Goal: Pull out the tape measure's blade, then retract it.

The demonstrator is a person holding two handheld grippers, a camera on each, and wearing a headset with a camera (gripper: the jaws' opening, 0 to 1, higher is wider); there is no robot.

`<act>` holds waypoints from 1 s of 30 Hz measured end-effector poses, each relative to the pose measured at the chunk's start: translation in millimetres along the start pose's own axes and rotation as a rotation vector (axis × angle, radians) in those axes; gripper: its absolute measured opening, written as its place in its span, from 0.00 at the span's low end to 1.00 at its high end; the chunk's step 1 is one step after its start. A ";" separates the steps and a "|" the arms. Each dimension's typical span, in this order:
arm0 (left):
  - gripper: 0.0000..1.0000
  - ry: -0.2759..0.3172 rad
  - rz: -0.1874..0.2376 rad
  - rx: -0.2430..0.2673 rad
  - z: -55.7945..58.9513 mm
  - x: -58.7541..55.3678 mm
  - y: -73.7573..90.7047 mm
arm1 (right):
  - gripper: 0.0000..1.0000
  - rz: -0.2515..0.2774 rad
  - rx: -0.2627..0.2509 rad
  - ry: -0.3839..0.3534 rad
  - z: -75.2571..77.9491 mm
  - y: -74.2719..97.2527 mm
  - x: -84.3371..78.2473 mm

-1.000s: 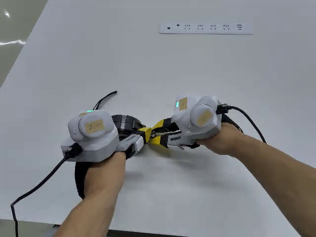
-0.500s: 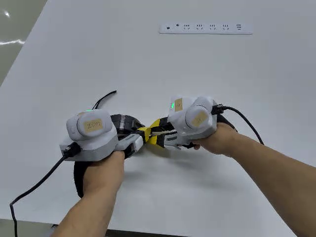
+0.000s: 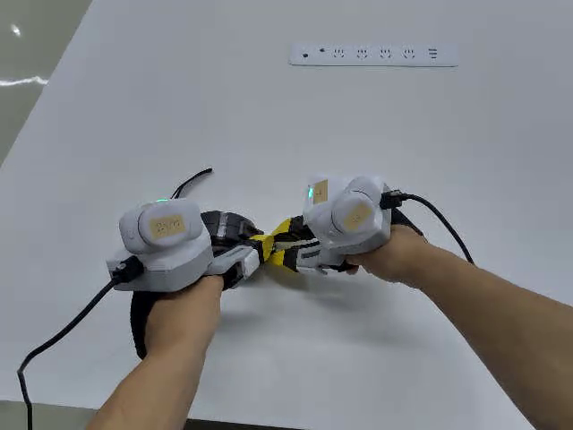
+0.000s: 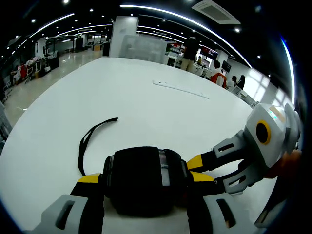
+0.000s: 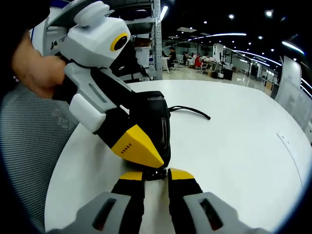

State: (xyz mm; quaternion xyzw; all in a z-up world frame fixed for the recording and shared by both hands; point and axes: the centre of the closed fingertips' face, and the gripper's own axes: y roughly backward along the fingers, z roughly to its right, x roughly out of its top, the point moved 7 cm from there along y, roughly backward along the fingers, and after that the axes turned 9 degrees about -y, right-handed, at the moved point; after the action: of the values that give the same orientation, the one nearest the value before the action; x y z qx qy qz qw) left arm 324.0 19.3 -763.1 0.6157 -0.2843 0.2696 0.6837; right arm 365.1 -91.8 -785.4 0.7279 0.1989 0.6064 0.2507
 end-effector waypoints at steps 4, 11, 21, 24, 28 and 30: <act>0.66 -0.009 0.003 -0.005 0.2 0.2 1.1 | 0.22 0.005 -0.004 -0.016 0.3 2.2 0.8; 0.66 -0.087 0.013 0.000 1.2 4.4 2.0 | 0.24 0.004 -0.011 -0.014 0.1 8.7 -2.9; 0.67 -0.093 0.028 -0.019 -2.6 0.2 8.9 | 0.29 0.016 -0.045 -0.019 -2.0 26.7 -10.0; 0.68 -0.098 0.033 -0.034 -2.6 -2.6 11.3 | 0.30 0.014 -0.056 -0.015 -2.6 31.8 -13.1; 0.68 -0.119 0.037 -0.041 -2.5 -5.1 14.8 | 0.32 0.016 -0.071 -0.013 -4.5 40.9 -16.7; 0.69 -0.132 0.041 -0.051 -2.0 -6.0 16.1 | 0.33 0.017 -0.083 -0.022 -4.2 45.5 -19.0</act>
State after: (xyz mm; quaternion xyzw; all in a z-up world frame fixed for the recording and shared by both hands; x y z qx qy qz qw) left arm 308.4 22.8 -756.5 0.6085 -0.3479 0.2350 0.6734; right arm 356.7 -138.7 -772.1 0.7251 0.1646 0.6083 0.2778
